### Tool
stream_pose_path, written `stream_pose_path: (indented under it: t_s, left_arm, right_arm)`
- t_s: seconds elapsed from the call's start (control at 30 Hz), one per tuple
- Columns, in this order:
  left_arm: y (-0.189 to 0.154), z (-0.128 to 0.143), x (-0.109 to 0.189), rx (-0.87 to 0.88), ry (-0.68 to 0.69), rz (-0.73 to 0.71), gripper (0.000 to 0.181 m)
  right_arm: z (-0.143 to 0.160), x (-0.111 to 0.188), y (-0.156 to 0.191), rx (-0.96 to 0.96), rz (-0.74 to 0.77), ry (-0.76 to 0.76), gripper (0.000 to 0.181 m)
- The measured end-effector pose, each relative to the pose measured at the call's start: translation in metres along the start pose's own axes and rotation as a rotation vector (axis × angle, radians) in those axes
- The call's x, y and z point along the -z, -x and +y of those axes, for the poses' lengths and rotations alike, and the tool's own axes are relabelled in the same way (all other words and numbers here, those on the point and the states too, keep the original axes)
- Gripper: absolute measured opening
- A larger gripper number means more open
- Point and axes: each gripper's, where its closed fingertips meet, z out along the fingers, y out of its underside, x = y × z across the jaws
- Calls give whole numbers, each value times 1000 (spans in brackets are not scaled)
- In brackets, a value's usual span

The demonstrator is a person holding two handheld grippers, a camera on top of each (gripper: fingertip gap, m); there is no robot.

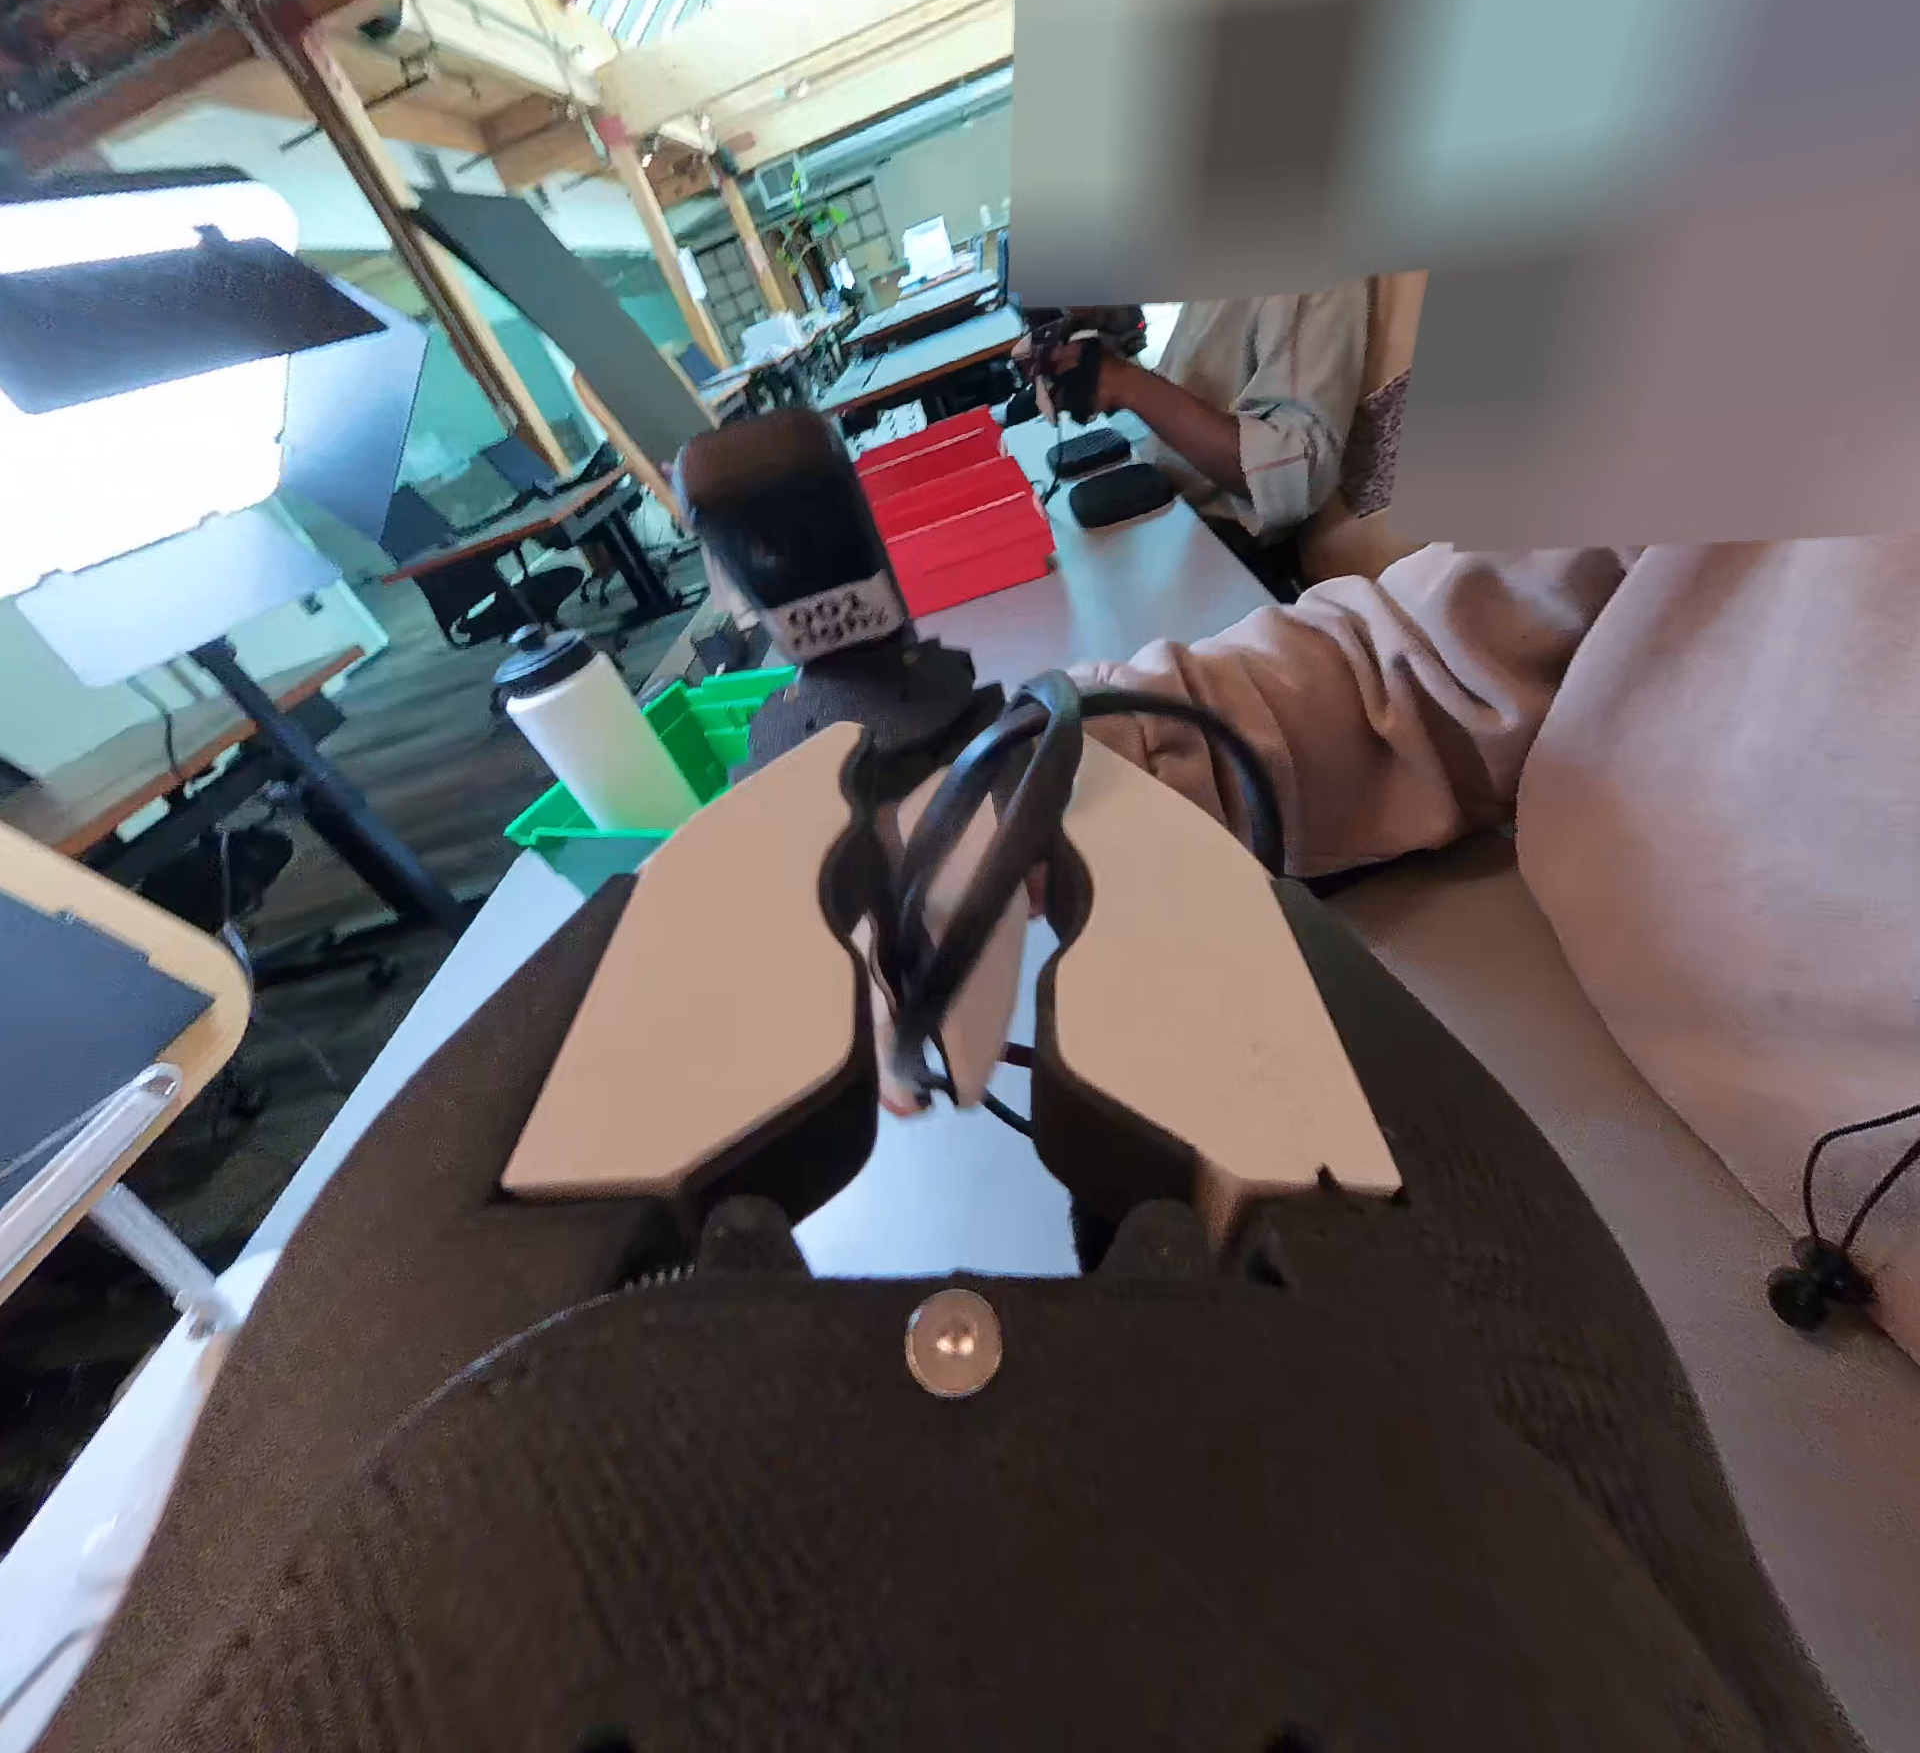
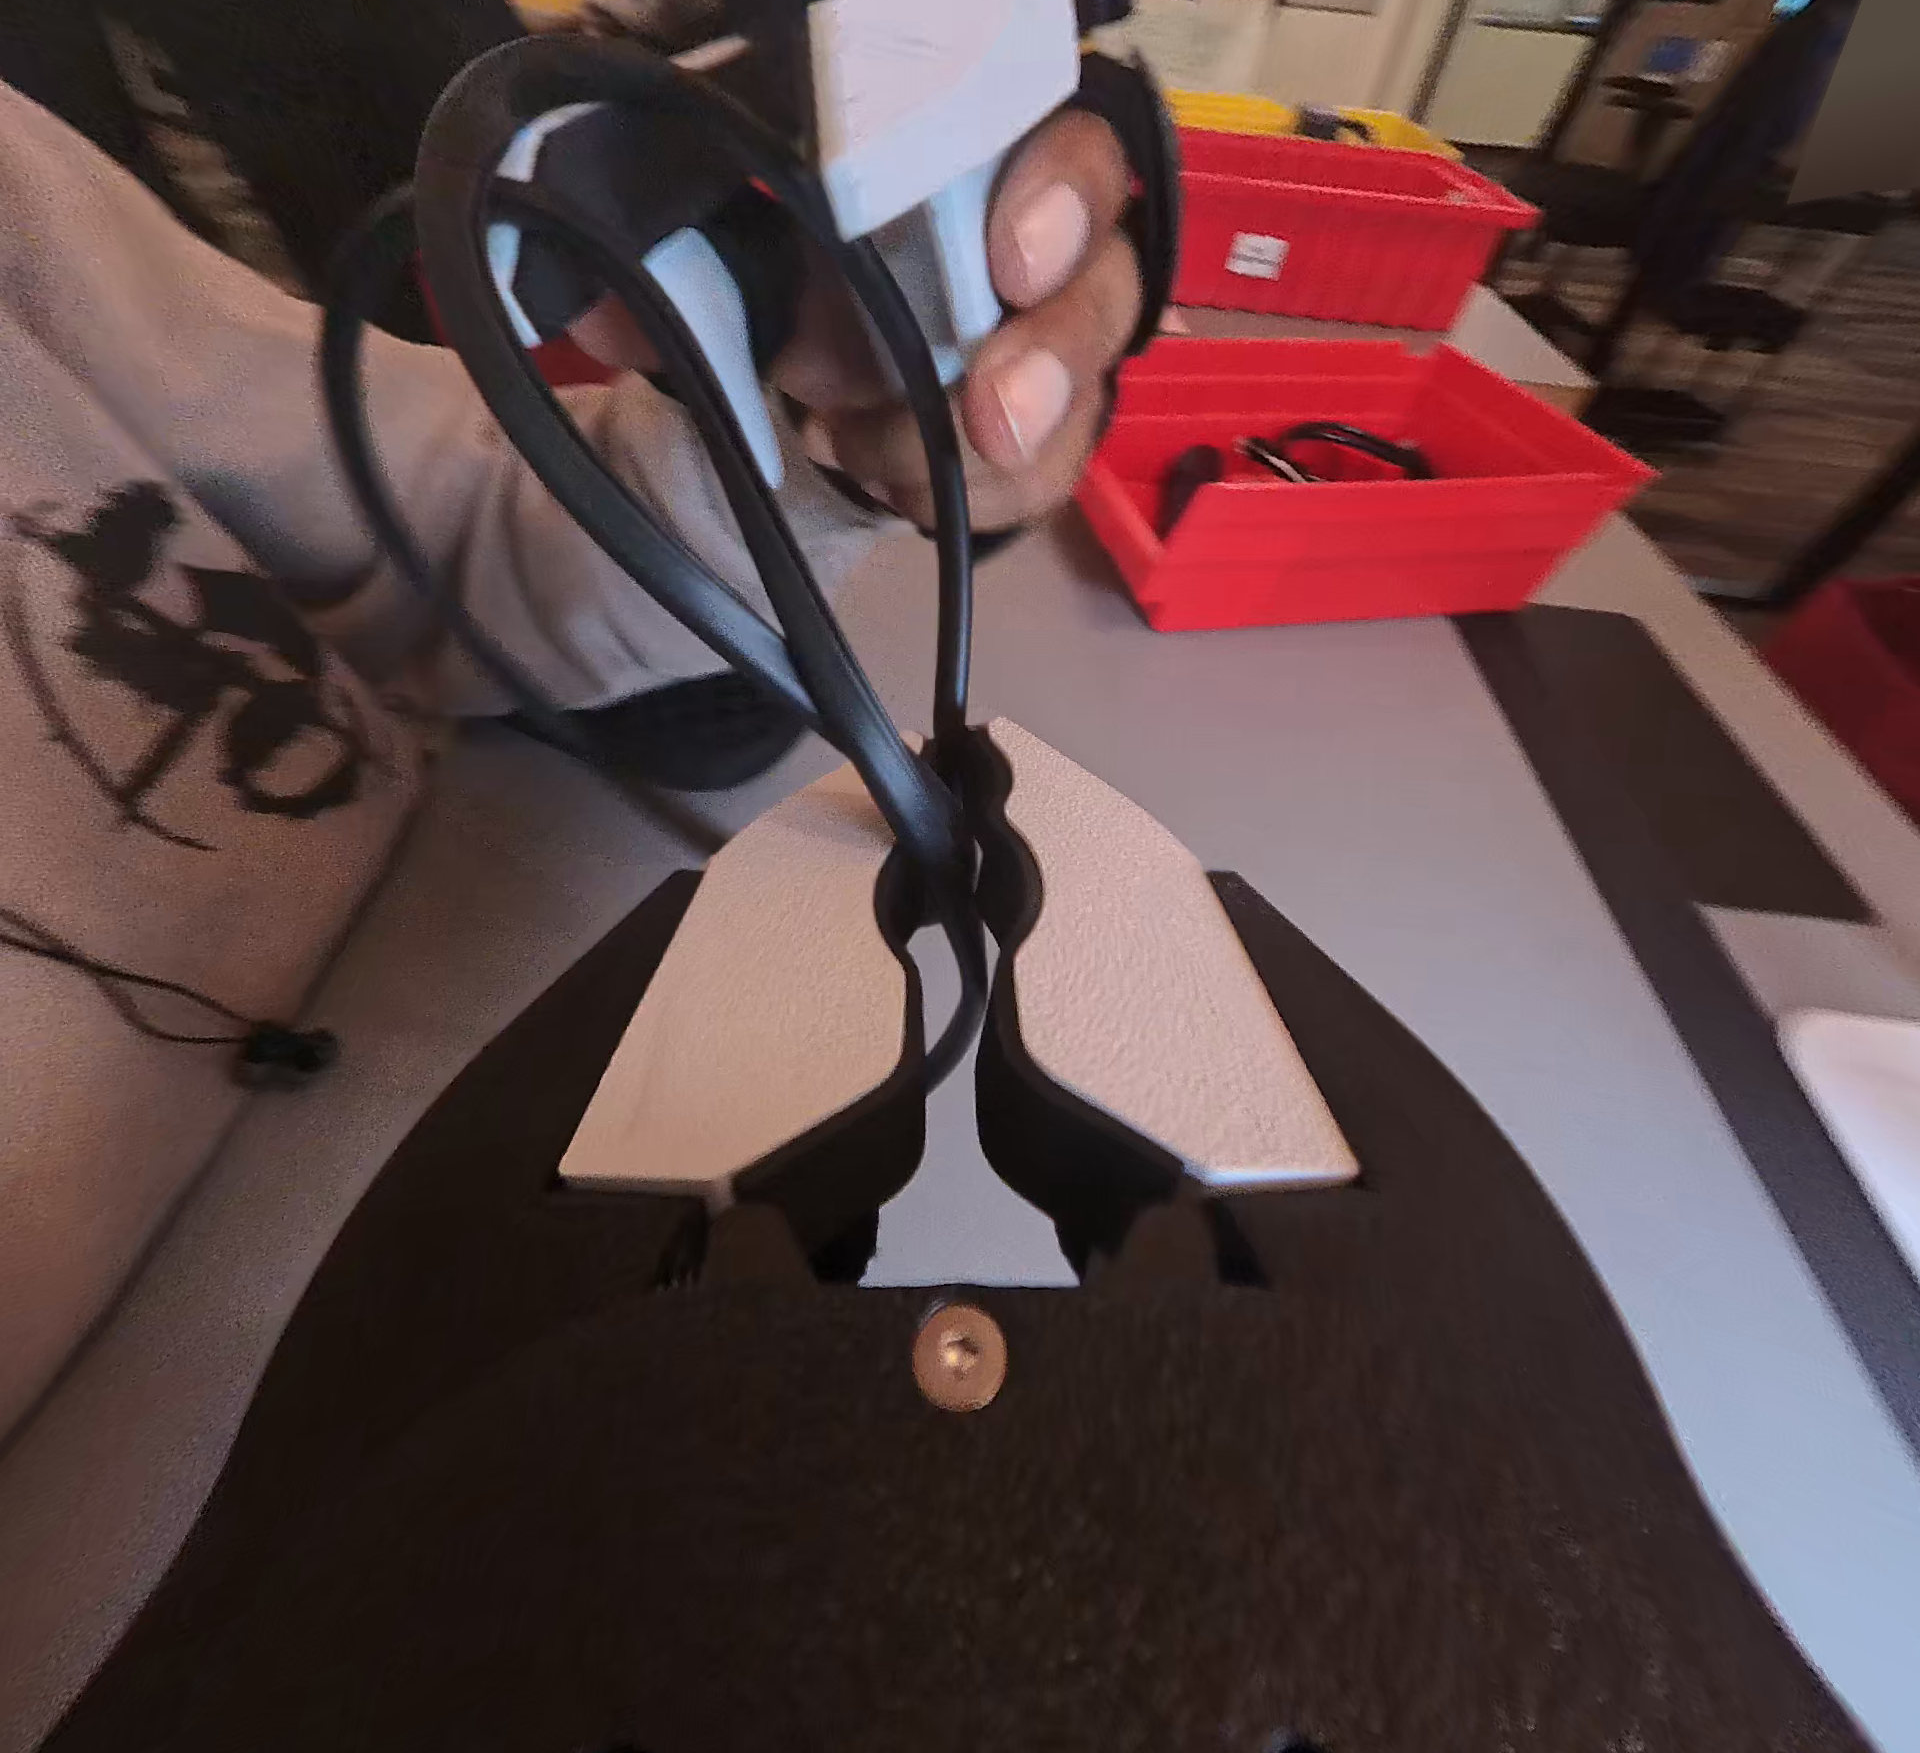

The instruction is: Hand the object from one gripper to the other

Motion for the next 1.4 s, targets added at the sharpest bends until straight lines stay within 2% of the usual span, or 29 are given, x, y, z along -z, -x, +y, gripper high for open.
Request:
stream_pose_path:
  t_s: [0.07, 0.17, 0.23, 0.3, 0.33, 0.4, 0.43, 0.5, 0.63, 0.67, 0.73, 0.83, 1.0, 1.07, 1.13, 1.27, 1.4]
  left_arm:
    - [10, -3, 9, 19, 4, -43, 37]
    - [24, -17, 25, 94, -59, -94, 41]
    - [39, -18, 35, 136, -71, -175, 39]
    - [53, -13, 36, 221, -59, -249, 30]
    - [57, -5, 32, 280, -39, -266, 30]
    - [57, 17, 13, 420, 1, -251, 32]
    - [53, 28, -1, 503, -3, -213, 34]
    - [40, 45, -33, 732, -100, -84, 39]
    - [3, 82, -94, 1263, -361, 214, 45]
    - [-8, 92, -107, 1310, -371, 233, 49]
    - [-29, 98, -123, 1290, -351, 244, 50]
    - [-43, 93, -132, 1198, -300, 241, 52]
    - [-21, 113, -127, 1121, -293, 66, 63]
    - [-11, 111, -119, 1136, -340, 59, 63]
    - [-4, 101, -110, 1115, -399, 58, 61]
    - [9, 81, -94, 1054, -453, 60, 52]
    - [17, 93, -88, 995, -357, -7, 25]
  right_arm:
    - [2, 18, -26, 50, 168, 60, 4]
    - [8, 57, -72, 165, 519, 216, 4]
    - [8, 88, -98, 218, 756, 312, 4]
    - [7, 118, -117, 246, 964, 397, 5]
    - [5, 129, -122, 238, 1046, 400, 5]
    - [-4, 133, -124, 178, 1097, 300, 5]
    - [-10, 131, -123, 138, 1094, 223, 5]
    - [-22, 123, -117, 72, 1043, 78, 5]
    - [-57, 109, -93, -166, 755, -339, 5]
    - [-69, 111, -87, -217, 678, -461, 5]
    - [-85, 120, -78, -292, 570, -633, 5]
    - [-99, 129, -68, -312, 474, -766, 5]
    - [-115, 117, -44, -361, 271, -825, 5]
    - [-118, 106, -36, -366, 207, -798, 5]
    - [-114, 95, -32, -312, 217, -721, 5]
    - [-101, 76, -30, -231, 248, -553, 5]
    - [-98, 68, -26, -190, 249, -495, 5]
